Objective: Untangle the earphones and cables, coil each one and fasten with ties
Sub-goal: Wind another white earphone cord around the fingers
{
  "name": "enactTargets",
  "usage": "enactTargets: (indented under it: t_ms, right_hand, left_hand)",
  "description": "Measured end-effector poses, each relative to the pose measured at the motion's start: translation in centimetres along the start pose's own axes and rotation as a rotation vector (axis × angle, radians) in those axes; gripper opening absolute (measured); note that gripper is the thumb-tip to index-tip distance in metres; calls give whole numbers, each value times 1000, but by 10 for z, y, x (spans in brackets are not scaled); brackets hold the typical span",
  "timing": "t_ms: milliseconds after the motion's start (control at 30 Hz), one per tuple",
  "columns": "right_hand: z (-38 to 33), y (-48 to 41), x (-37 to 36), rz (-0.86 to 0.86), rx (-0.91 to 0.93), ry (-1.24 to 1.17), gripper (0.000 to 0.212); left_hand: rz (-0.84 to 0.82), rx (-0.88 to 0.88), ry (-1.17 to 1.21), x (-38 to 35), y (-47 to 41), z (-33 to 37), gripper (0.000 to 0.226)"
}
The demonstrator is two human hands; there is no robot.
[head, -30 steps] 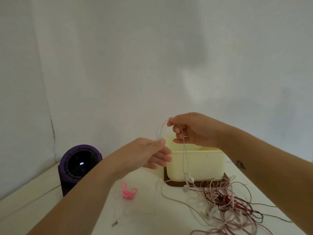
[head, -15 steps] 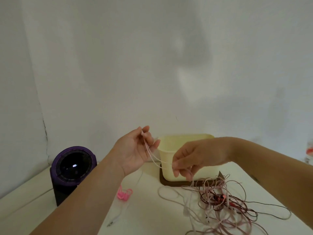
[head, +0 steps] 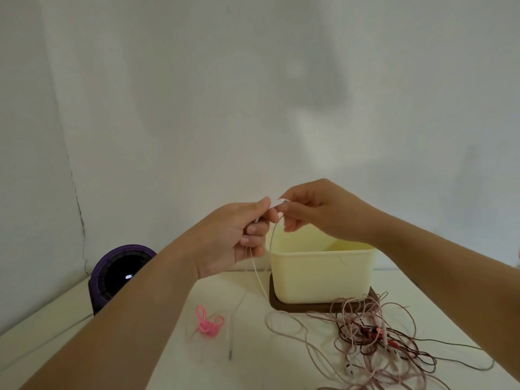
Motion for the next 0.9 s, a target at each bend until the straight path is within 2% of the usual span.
enactTargets:
  t_ms: [167,300,400,500,600,700,767,867,900]
  right_hand:
    - [34,-1,14,138,-90,-91,19]
    - [92,4,9,146,-278,-42,18]
    - [136,15,-9,63,-448,-7,17]
    - [163,24,-30,-27,-541,9,17]
    - [176,27,-44,-112,-575,52,17]
    - [183,29,-53,-209,-609,221,22]
    - [184,31,-61,-331,-646,307,25]
    - [168,34,-67,-547,-664,385,10]
    - [157,31,-65,-584,-638,394,26]
  left_hand:
    - [47,-73,32,14,2,6,33]
    - [57,-133,78,20,7,13,35]
    - [71,-159,93,27,10,18,34]
    - [98,-170,103,37,11,20,33]
    - [115,-179,111,42,9,19,32]
    - [112,-193,63,38,6,16,31]
    - [114,-200,24,36,3,14,32]
    - [124,-198,-23,38,-2,9,33]
    - [125,-190,-35,39,-4,6,33]
Point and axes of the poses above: each hand's wrist, its own y-axis away from the middle knuckle, its own x-axis out of the back of the hand, z = x × y, the point moved 8 cm from there along -y, towards the middle knuckle, and after that the axes turned 1 degree about y, right-handed, at the moved point
